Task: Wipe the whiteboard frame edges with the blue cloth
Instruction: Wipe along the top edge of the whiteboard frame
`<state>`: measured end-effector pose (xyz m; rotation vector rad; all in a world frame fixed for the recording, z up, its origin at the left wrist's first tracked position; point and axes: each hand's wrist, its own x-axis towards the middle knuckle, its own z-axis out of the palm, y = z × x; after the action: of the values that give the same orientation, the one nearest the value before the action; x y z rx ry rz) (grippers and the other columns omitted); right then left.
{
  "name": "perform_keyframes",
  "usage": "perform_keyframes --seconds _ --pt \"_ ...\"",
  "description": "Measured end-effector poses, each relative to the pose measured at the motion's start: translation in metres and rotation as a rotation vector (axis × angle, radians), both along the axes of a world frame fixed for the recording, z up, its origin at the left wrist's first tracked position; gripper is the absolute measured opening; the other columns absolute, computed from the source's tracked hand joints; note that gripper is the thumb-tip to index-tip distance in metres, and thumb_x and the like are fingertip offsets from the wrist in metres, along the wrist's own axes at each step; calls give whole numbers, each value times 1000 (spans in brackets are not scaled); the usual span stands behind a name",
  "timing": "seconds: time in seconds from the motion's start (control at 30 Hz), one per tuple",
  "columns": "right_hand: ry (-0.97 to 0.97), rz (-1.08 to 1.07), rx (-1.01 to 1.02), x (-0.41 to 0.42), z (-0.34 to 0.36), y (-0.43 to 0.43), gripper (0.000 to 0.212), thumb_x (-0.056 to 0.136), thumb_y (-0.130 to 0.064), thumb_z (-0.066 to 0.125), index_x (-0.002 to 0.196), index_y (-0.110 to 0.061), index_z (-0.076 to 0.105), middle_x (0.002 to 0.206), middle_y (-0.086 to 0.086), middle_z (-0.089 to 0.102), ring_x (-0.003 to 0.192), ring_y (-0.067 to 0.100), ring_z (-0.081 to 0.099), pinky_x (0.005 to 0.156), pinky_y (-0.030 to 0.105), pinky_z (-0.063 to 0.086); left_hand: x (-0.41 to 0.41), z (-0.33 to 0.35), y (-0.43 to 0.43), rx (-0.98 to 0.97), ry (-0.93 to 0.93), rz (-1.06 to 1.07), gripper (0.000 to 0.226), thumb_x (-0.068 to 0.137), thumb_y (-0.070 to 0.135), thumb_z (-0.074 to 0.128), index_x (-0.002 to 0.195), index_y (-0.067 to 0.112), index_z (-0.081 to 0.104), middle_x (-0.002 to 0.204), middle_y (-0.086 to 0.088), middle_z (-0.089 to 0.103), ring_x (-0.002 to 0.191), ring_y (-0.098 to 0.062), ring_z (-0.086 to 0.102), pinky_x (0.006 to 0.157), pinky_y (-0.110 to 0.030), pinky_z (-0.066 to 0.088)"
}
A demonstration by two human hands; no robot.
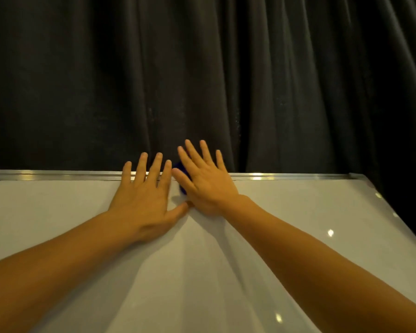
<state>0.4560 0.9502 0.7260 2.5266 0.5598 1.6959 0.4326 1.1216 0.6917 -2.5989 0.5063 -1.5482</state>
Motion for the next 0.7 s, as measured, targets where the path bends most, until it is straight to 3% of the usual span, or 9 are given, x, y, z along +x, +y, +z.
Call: perform_keyframes --seconds 0.1,0.27,0.37,0.43,0.5,0.57,0.7 --pt "-14 -18 2 2 5 -52 75 87 -72 -2 152 -33 7 162 -12 3 145 14 -17 116 47 -13 3 -4 -33 20 13 20 100 72 88 -1 145 24 -26 161 -7 -21 146 -31 -22 117 -57 -11" --pt "91 -319 210 3 10 -171 70 94 -61 15 153 -25 6 163 -2 0 147 27 -14 117 56 -8 11 -3 -61 6 34 62 105 68 88 -10 149 22 -22 160 -9 -23 145 -34 -23 115 -62 -11" --pt "45 -135 136 2 4 -141 67 95 -57 17 153 -24 7 163 -1 2 147 29 -13 118 56 -3 9 5 -77 -1 31 74 105 68 86 -6 151 22 -16 162 -11 -18 147 -36 -17 116 -59 -6" --pt "-19 43 5 3 -10 -116 58 98 -53 14 152 -31 10 163 -7 6 148 23 -13 118 47 -6 9 9 -89 -32 20 52 102 72 84 -2 152 23 -14 163 -12 -14 147 -37 -12 117 -58 -1" --pt "-29 91 -4 3 -13 -124 54 100 -52 11 151 -36 11 162 -12 6 147 14 -14 117 39 -10 8 12 -95 -56 4 40 101 69 81 -6 153 24 -12 163 -13 -11 148 -39 -8 117 -58 3" --pt "5 2 114 4 -4 -161 54 101 -49 10 152 -33 13 162 -11 6 148 15 -12 119 45 -7 6 13 -95 -59 26 38 103 67 78 -9 153 22 -11 163 -14 -11 147 -41 -7 117 -58 3" --pt "132 -324 343 -1 5 -217 53 103 -34 25 153 -20 14 163 3 8 148 36 -6 117 59 4 7 7 -101 -110 26 100 99 70 74 -9 153 21 -9 162 -17 -9 146 -45 -3 117 -59 4"
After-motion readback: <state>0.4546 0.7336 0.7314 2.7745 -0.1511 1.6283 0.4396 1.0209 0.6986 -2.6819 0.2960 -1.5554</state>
